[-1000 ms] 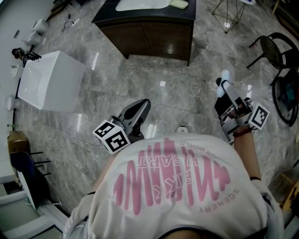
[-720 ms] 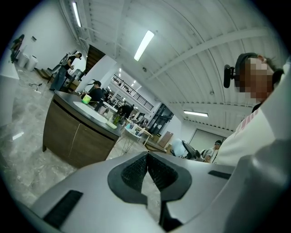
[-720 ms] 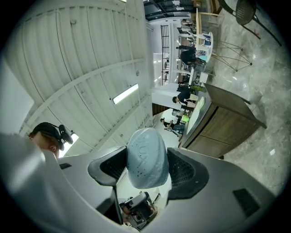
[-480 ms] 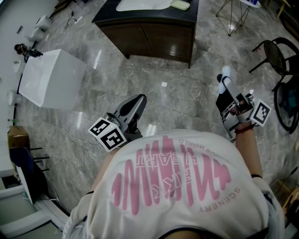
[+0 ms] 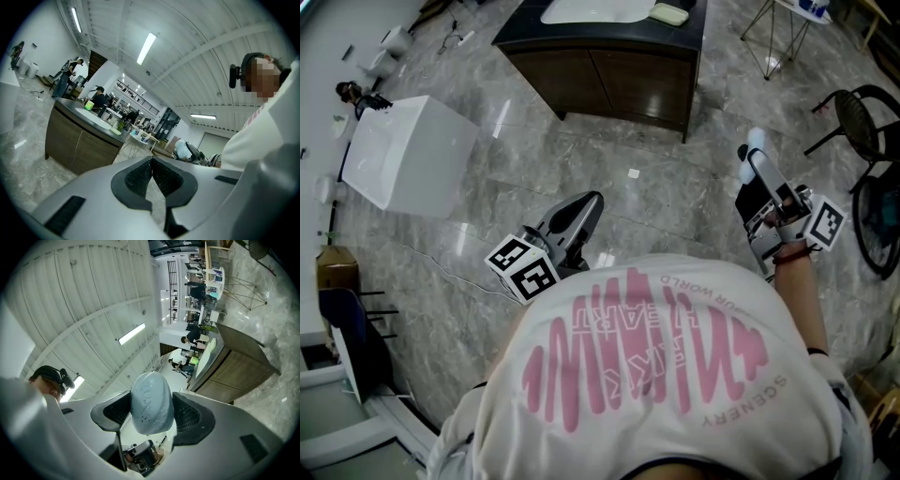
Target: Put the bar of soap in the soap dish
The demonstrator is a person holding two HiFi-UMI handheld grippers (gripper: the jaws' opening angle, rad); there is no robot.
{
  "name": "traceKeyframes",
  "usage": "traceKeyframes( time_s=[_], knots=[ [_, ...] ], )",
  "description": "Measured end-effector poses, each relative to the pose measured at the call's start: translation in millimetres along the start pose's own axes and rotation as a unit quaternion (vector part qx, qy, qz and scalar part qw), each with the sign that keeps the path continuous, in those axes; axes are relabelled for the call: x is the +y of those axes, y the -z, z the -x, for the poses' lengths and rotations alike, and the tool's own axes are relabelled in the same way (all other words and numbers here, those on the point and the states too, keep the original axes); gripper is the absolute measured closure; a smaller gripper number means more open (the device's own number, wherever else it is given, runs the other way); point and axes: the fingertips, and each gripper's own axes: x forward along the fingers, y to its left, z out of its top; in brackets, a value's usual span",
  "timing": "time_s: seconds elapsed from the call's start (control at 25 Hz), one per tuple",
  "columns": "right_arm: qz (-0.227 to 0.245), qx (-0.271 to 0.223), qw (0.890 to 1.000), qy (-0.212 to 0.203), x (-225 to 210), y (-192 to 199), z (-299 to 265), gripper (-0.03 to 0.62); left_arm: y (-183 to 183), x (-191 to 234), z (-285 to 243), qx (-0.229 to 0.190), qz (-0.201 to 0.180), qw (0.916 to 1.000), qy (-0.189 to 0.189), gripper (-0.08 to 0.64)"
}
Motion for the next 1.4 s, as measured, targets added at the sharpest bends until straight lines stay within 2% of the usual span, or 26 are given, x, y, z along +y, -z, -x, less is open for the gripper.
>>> traceKeyframes(
  time_s=[0.16,0.36,0.8,1.12,1.4],
  knots=[
    [-0.003,0.005,1.0,0.009,-5,5,2,0.314,15,4,2,0.01,0.008,0.9999,-0.002,0.552],
    [-0.002,0.007,1.0,0.013,-9,1,6,0.314,11,3,-6,0.008,0.028,0.9996,-0.005,0.552],
    [0.003,-0.007,0.999,0.037,-16,-5,19,0.314,-9,18,-24,-0.002,0.02,0.9998,0.007,0.552],
    [0.005,-0.014,0.999,0.043,-17,-10,20,0.314,-10,18,-33,0.005,0.023,0.9995,0.022,0.552],
    [-0.006,-0.011,0.999,0.05,-26,-1,21,0.314,-1,28,-30,0.014,0.034,0.9993,0.012,0.552]
  ],
)
